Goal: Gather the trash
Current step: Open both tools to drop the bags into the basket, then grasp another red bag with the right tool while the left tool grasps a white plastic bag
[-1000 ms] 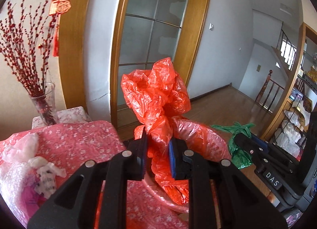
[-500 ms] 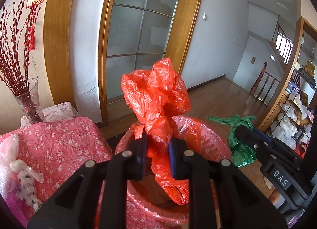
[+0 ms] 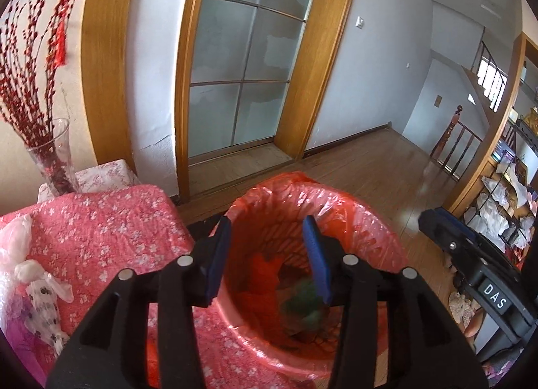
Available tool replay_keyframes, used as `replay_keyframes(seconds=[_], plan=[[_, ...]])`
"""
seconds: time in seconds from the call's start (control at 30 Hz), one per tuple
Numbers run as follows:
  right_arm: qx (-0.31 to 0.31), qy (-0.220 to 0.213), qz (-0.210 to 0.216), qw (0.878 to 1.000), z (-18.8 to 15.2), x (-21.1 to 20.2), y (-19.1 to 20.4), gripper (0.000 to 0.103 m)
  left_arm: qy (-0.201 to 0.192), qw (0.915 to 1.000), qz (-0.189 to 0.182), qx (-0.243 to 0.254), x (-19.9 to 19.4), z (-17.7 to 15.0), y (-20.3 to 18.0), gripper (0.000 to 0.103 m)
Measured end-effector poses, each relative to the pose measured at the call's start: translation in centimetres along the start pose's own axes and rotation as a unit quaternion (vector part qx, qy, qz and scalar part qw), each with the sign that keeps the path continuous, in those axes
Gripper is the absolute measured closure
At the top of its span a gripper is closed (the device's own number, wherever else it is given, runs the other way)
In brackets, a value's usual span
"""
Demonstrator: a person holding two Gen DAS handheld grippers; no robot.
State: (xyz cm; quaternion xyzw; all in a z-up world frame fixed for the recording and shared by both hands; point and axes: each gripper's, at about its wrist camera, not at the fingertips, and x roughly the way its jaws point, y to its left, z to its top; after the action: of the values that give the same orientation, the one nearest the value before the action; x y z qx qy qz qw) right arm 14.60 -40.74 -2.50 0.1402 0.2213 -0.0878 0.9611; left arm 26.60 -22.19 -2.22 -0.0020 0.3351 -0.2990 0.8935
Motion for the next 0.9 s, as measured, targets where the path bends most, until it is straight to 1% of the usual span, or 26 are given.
replay_keyframes(seconds=[0.03,0.1,0.17,0.27,0.43,0.57,0.67,0.73,0.8,0.83,0.9], plan=[[-0.002,-0.001,-0.003,1.0,-0.1,-0.2,0.1,0.044,-0.001,1.0,0.005,-0.002,-0.3,-0.2,0.3,0.057],[-0.01,-0.007,-0.01,1.0,-0.2,-0.5,0.3,0.024,-0.006,0.9998,0.017,-0.002,-1.0,-0.5,0.9,0.054],[-0.021,-0.018,-0.023,0.999,-0.4,-0.9,0.7,0.016,-0.013,0.9994,0.03,-0.004,-2.0,-1.0,1.6,0.052],[-0.043,-0.027,-0.037,0.998,-0.7,-1.5,1.6,0.009,-0.023,0.9982,0.054,-0.009,-3.8,-1.8,2.8,0.05],[-0.067,-0.036,-0.042,0.996,-1.3,-1.9,3.6,0.008,-0.049,0.9933,0.103,-0.019,-7.5,-3.4,5.3,0.048],[-0.07,-0.034,-0.022,0.997,-2.0,-2.1,5.2,0.008,-0.075,0.9861,0.147,-0.019,-11.0,-4.4,7.3,0.046],[-0.083,-0.029,-0.003,0.996,-2.9,-2.0,7.2,0.008,-0.09,0.9785,0.184,-0.025,-13.7,-5.7,9.4,0.044],[-0.103,-0.015,0.017,0.994,-3.8,-1.7,9.2,0.009,-0.098,0.9723,0.209,-0.036,-15.7,-6.6,11.1,0.044],[-0.118,0.003,0.039,0.992,-4.8,-1.3,11.1,0.013,-0.101,0.9665,0.23,-0.05,-17.3,-7.5,12.7,0.044],[-0.125,0.016,0.053,0.991,-5.4,-1.0,12.2,0.014,-0.102,0.9623,0.245,-0.059,-18.2,-8.1,13.7,0.044],[-0.133,0.04,0.075,0.988,-6.7,-0.6,13.8,0.019,-0.102,0.9536,0.273,-0.077,-20.0,-9.3,15.7,0.044]])
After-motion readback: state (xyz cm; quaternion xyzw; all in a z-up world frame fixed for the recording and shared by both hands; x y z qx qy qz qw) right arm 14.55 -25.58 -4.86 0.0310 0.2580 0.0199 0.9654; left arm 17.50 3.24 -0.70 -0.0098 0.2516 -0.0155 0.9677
